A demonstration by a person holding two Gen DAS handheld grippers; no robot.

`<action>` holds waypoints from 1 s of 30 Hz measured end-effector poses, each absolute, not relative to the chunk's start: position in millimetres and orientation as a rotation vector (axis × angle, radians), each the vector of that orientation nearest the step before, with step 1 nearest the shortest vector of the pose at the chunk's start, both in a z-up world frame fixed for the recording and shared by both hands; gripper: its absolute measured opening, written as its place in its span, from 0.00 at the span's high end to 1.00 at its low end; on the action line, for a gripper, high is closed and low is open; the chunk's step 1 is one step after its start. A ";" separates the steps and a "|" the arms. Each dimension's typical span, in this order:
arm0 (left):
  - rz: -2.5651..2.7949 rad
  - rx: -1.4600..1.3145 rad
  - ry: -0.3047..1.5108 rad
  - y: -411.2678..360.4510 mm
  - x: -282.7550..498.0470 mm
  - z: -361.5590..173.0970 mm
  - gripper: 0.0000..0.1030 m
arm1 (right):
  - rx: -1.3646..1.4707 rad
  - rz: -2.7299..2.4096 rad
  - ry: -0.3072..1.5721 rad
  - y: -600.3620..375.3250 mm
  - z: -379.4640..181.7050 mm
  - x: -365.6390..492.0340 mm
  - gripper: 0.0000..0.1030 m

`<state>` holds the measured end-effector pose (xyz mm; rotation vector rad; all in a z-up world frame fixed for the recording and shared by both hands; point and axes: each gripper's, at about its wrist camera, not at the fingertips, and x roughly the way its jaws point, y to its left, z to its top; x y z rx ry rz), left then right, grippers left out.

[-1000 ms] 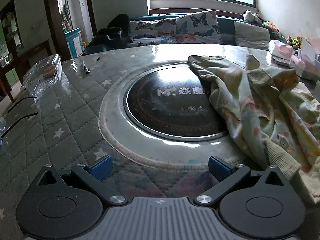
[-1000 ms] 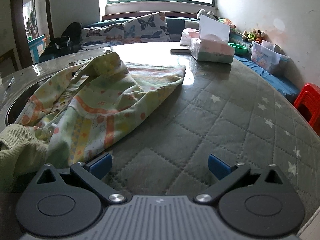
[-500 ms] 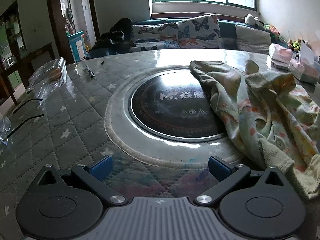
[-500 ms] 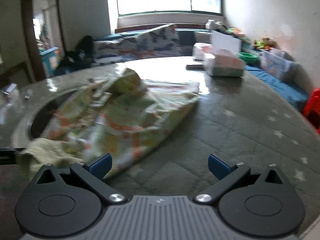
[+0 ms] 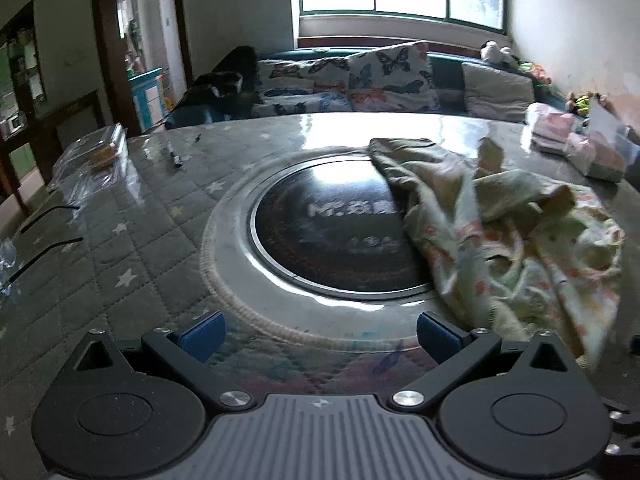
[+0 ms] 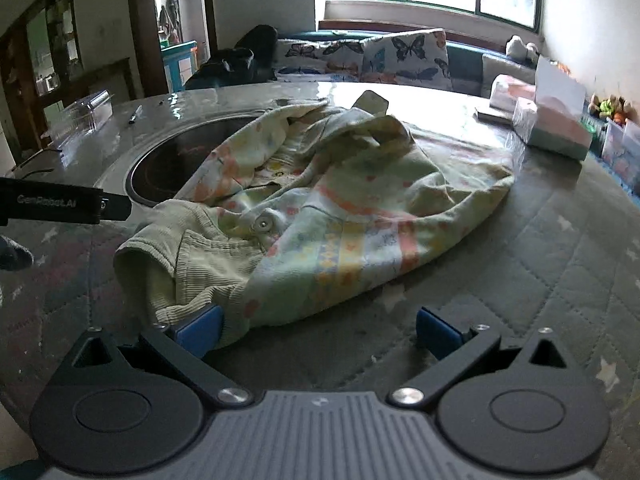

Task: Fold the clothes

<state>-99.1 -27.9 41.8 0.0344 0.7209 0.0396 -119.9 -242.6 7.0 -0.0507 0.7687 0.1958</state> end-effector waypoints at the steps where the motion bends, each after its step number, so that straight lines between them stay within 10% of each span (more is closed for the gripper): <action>1: 0.027 0.037 0.720 -30.6 -99.5 41.9 0.00 | -0.055 0.197 0.771 -242.6 7.3 -119.8 0.00; 30: -0.039 0.142 0.751 -64.9 -118.2 34.2 0.00 | -0.015 0.073 0.787 -264.4 19.7 -137.7 0.00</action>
